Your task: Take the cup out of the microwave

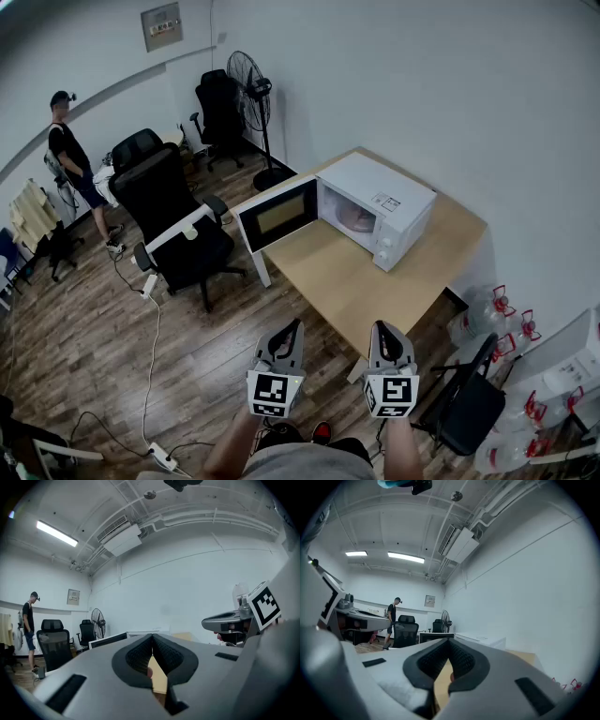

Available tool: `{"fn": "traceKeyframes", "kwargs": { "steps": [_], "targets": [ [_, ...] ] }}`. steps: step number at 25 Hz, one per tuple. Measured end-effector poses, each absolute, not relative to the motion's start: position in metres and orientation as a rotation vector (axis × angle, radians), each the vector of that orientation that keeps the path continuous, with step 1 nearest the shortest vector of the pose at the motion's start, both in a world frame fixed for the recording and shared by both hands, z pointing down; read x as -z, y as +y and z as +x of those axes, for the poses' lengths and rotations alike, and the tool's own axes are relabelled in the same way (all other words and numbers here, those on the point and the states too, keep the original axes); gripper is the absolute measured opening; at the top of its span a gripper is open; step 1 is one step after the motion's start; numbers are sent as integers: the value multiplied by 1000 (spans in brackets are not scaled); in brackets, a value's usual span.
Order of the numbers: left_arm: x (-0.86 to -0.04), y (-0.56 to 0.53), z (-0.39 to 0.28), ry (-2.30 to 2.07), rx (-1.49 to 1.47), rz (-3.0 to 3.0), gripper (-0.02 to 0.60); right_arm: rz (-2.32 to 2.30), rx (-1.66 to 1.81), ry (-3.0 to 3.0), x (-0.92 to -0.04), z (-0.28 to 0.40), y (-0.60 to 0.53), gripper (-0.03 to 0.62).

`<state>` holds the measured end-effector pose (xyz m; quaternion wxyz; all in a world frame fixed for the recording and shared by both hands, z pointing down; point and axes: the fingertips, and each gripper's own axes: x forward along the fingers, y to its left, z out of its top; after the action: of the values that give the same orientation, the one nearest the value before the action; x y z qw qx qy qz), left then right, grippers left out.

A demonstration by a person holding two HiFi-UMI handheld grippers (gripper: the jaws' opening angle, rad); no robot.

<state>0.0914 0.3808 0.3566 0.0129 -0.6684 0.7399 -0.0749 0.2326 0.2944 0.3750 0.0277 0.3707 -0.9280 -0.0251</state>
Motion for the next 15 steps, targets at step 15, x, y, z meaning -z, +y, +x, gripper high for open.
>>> {"fn": "traceKeyframes", "kwargs": {
  "steps": [15],
  "targets": [
    [-356,354,87,2319,239,-2061,23,1126,64,-2887,-377,229,266,18]
  ]
}}
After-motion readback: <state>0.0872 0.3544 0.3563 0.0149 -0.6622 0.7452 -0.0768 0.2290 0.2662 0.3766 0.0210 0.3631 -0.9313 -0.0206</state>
